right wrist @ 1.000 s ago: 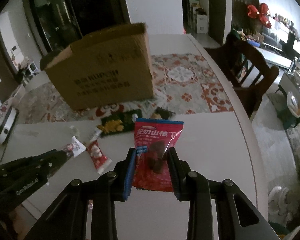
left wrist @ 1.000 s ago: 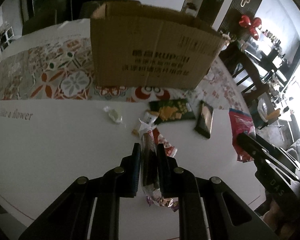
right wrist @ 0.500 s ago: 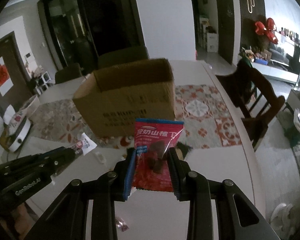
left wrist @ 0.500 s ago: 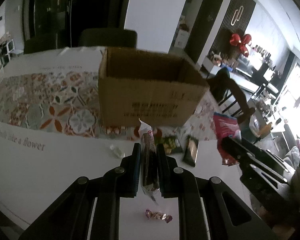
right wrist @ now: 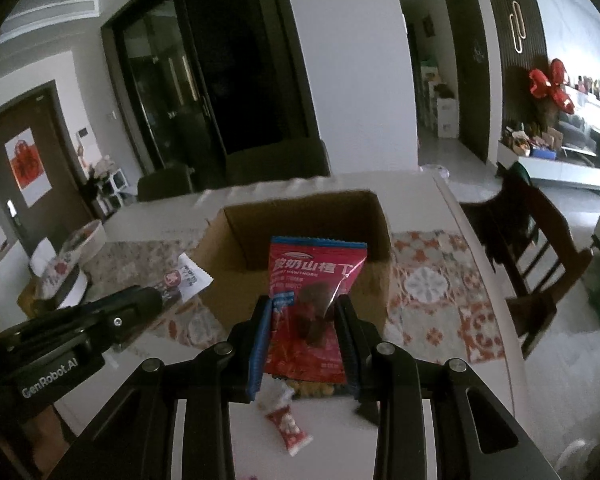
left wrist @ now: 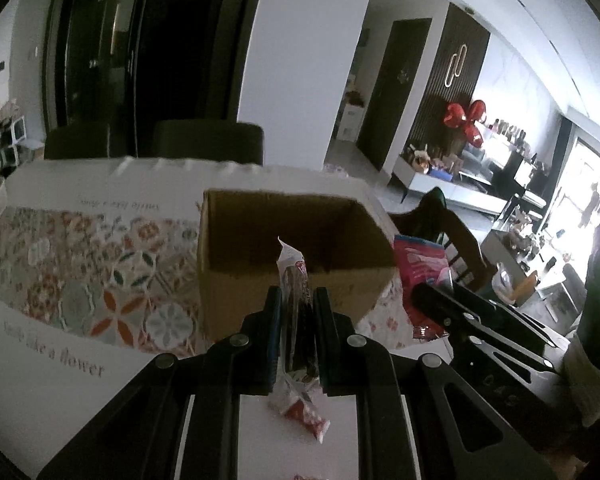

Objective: Organize snacks
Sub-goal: 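Carry the bar and candy bag into the cardboard box and open both tools, then lift both tools out of the box and move back toward the table snacks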

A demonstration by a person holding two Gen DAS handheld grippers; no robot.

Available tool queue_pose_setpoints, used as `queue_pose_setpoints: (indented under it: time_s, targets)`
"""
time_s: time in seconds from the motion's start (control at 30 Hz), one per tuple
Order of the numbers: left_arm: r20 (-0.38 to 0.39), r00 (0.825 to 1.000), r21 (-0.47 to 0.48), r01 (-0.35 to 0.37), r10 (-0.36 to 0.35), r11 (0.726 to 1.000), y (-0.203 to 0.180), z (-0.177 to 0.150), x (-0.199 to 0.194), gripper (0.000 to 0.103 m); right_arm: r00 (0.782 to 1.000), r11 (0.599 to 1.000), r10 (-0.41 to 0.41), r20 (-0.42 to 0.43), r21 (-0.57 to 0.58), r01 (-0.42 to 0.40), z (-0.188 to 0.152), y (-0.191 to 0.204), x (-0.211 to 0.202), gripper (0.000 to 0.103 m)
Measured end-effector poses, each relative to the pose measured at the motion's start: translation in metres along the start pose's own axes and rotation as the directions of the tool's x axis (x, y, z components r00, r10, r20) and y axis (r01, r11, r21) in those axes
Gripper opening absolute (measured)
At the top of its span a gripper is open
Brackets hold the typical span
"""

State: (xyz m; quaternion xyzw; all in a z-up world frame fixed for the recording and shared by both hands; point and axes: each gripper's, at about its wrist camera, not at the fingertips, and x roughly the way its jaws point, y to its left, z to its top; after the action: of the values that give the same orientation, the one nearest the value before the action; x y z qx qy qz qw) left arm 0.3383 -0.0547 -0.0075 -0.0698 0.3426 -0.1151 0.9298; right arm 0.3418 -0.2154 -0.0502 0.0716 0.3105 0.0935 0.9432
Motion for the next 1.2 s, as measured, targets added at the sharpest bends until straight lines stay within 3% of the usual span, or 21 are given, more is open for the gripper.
queue_pose_setpoints:
  time_s: [0.57,0.9,1.0,1.07,1.2]
  targets:
    - [0.030,1.000,0.055,0.008,-0.010,0.998,0.010,0.061,0.059,0.016,1.000,1.000,-0.010,-0.001,-0.010,0.010,0.057,-0.004,0.068,0.033]
    - [-0.025,0.999,0.086,0.033,-0.031,0.996,0.012,0.078,0.104,0.017,0.997,0.999,-0.033,-0.063,0.004,0.033,0.068,-0.015,0.113,0.033]
    - [-0.037,0.999,0.076,0.036,-0.033,0.996,0.017,0.080,0.112,0.020,0.996,0.999,-0.043,-0.084,0.029,0.045,0.069,-0.020,0.121,0.037]
    - [-0.035,0.999,0.078,0.031,-0.028,0.996,0.019,0.080,0.113,0.034,0.995,0.997,-0.056,-0.088,0.040,0.060,0.070,-0.023,0.124,0.049]
    - [-0.036,0.999,0.088,0.018,-0.015,0.996,0.021,0.079,0.110,0.036,0.994,0.996,-0.080,-0.076,0.038,0.083,0.070,-0.024,0.121,0.054]
